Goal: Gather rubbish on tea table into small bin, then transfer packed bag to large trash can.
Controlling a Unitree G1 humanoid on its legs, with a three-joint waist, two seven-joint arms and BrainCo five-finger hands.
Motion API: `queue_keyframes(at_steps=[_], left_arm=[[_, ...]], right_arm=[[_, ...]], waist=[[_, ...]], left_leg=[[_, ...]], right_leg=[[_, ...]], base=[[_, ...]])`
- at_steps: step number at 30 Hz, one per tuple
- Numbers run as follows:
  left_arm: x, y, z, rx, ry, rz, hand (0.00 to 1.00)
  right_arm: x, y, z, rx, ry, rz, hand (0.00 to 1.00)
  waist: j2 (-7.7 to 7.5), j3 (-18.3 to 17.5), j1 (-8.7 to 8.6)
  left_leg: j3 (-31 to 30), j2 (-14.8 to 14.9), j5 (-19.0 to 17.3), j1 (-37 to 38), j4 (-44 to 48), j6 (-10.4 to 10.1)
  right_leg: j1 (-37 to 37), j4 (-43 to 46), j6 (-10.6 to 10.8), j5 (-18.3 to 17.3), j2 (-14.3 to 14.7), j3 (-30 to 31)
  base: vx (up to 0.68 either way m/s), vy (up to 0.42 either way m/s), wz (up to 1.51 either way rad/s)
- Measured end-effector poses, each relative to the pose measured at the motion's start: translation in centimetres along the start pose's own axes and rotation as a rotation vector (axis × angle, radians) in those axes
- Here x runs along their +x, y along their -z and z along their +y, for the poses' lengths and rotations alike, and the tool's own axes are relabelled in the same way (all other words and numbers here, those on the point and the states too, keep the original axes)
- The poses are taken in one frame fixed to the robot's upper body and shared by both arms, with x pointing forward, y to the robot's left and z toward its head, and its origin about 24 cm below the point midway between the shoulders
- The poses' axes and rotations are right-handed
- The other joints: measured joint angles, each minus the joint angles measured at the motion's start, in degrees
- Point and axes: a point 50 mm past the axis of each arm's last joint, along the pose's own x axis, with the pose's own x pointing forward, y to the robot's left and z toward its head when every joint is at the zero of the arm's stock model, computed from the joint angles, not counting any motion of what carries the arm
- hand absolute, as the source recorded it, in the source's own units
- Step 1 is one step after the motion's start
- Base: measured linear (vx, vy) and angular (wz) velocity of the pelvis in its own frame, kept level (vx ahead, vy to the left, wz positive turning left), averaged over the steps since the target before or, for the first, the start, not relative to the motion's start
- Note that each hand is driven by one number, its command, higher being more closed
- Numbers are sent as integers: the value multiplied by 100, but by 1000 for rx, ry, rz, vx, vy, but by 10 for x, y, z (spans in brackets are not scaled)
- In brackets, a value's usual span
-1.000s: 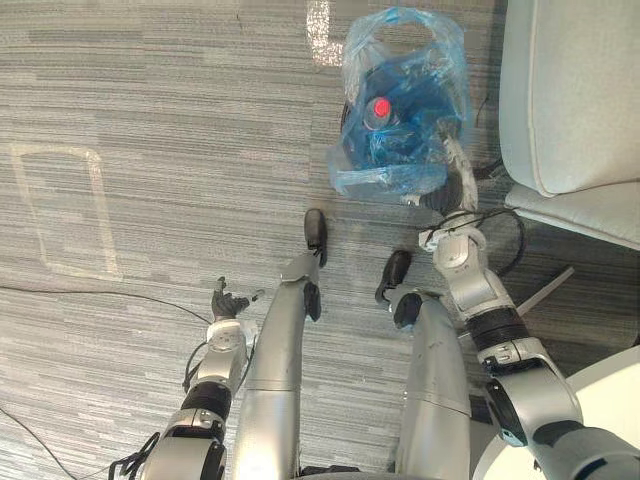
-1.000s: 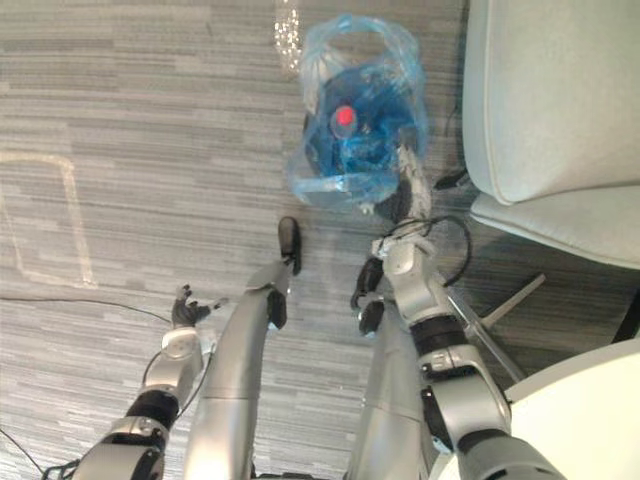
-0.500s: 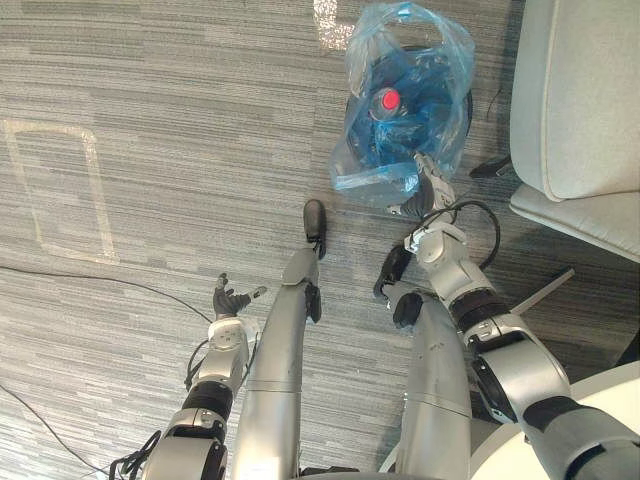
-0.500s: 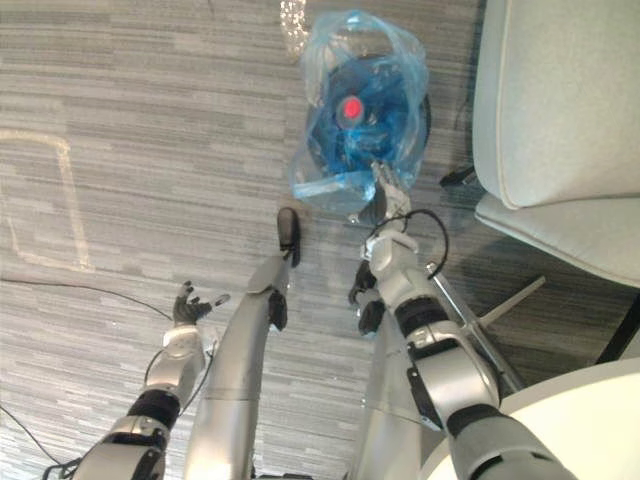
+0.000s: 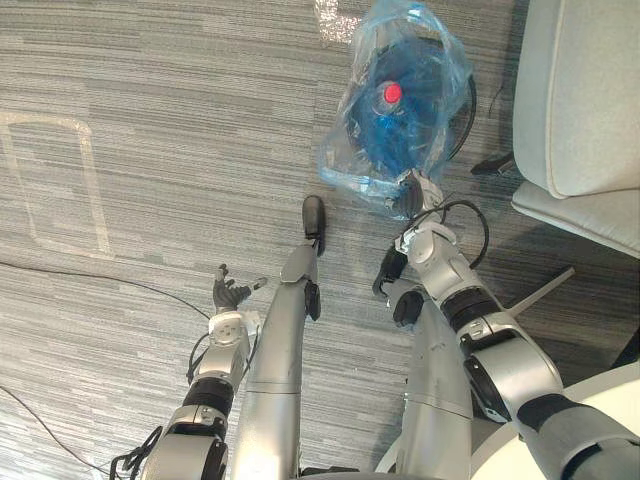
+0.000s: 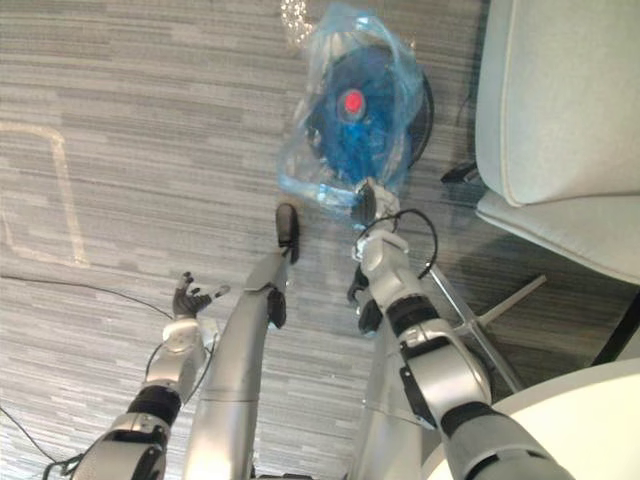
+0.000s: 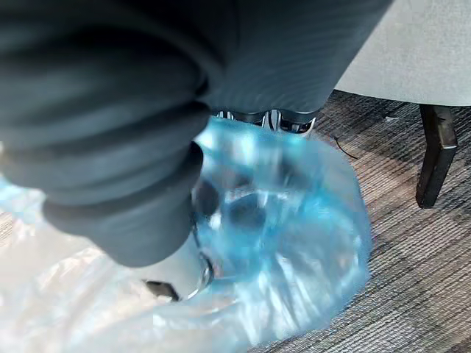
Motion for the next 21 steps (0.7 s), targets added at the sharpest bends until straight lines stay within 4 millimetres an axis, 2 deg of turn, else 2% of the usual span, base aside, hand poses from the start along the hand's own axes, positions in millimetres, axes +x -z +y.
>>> queue_keyframes(at_steps=[8,10,14,17,21], left_arm=[[1,-3,-3,-15,3,-5,0],[-3,0,-14,-17,32,17,0],[-7,4,-23,-12,72,38,0],[-15,18,-29,5,97,84,0],[-27,45,-18,49,95,157,0]], right_arm=[[-8,-7,-3,90,29,-40,100],[-15,-9,-1,119,30,-59,100],[-27,-17,7,202,15,-86,100],[-46,-11,21,233,-44,-80,100],[-69,-10,33,308,-96,-75,100]], waist=[[0,0,-2],[-3,-2,-2],[-10,-5,-16],[-16,-3,-47],[-56,-12,-70]], left_leg=[[-58,80,61,125,169,22],[-47,98,12,405,129,-10],[82,200,-38,879,-84,13],[260,255,49,1417,-403,20],[317,182,165,2351,-854,17]], right_leg=[[218,2,-10,7,74,-60],[508,-70,-27,19,84,-66],[965,-339,-40,114,154,-76],[1490,-626,-7,187,163,-123],[2381,-1044,75,240,179,-136]], base=[[-54,3,-5],[-64,8,-9],[-65,12,-14],[-11,4,1],[3,1,-1]])
